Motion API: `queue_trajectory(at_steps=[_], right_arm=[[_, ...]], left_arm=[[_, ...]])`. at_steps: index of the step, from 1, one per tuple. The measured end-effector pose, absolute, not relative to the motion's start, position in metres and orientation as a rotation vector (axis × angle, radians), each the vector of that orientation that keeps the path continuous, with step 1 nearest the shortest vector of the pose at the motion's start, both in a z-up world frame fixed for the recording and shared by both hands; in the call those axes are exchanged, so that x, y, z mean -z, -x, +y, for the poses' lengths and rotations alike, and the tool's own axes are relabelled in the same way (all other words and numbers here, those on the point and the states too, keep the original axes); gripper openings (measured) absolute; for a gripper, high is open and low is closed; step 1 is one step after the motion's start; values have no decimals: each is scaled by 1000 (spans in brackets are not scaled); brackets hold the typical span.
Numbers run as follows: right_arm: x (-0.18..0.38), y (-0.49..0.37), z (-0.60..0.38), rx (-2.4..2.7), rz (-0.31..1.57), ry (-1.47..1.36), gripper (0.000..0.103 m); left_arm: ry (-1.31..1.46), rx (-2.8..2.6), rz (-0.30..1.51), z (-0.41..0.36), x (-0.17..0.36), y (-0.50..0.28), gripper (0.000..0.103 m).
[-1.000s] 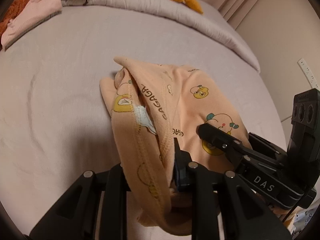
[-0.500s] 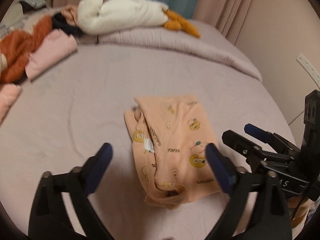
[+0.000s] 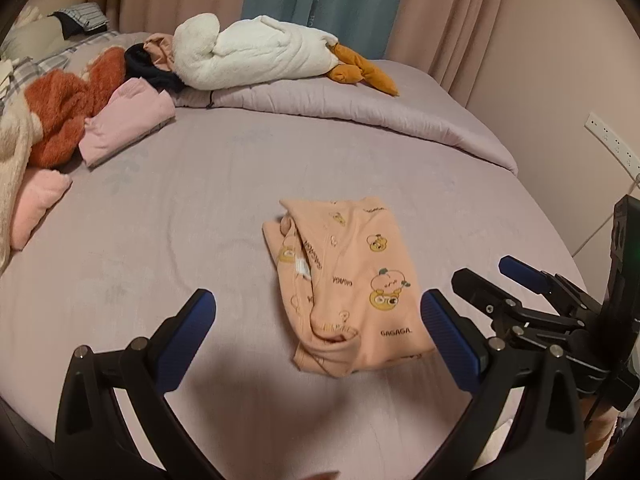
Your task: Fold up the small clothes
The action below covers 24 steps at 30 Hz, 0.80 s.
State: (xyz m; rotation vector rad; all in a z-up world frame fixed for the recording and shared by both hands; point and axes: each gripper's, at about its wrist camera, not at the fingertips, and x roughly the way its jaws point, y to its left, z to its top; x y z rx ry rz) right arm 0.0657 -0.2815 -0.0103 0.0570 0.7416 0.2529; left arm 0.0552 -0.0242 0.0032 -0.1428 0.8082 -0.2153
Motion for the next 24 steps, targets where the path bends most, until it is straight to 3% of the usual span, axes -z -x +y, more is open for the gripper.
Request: queue_trajectory(at_steps=[24], right_arm=[[9,-53,-282,-243,743,-43,86]], left_arm=[[144,211,824,-24,-1,-38,102]])
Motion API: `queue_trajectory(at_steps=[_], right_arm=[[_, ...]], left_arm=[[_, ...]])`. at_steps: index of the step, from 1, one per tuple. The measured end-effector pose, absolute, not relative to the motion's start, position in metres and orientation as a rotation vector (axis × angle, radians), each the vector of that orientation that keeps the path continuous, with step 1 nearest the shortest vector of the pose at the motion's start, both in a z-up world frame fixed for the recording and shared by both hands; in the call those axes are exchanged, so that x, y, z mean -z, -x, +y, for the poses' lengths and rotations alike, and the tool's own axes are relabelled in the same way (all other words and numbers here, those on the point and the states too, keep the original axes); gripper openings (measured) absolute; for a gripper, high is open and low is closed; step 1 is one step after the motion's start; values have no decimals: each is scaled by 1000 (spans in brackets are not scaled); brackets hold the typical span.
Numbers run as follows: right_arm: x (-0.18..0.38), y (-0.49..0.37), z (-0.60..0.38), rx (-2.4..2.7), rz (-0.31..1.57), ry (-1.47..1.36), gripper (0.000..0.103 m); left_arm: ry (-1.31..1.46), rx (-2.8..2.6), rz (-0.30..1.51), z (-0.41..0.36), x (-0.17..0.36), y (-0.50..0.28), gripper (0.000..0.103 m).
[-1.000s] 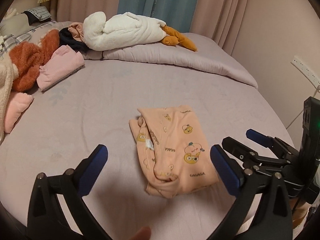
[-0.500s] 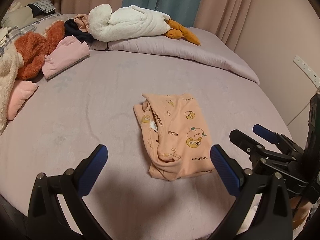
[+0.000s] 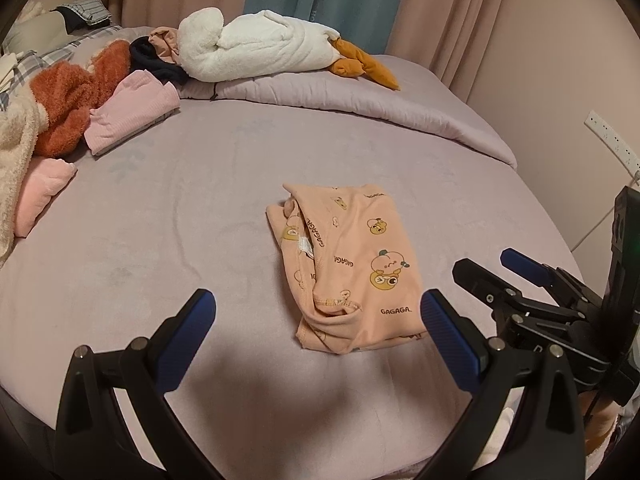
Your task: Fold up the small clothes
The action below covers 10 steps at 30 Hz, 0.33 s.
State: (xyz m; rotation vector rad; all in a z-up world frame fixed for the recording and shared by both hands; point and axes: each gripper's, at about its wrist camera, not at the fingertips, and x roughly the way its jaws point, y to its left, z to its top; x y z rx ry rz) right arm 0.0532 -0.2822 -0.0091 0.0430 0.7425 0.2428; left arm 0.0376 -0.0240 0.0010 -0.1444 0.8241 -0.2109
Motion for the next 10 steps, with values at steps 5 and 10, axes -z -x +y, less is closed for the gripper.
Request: queue_trajectory(at_steps=[5,10], right_arm=[[11,-52,-280,-242,746,-46,86],[12,-51,-278,-225,750,-34,86]], left_arm=[[140,214,827,-26,-1,-36,102],[134,212,820,-26,-1,-36,102]])
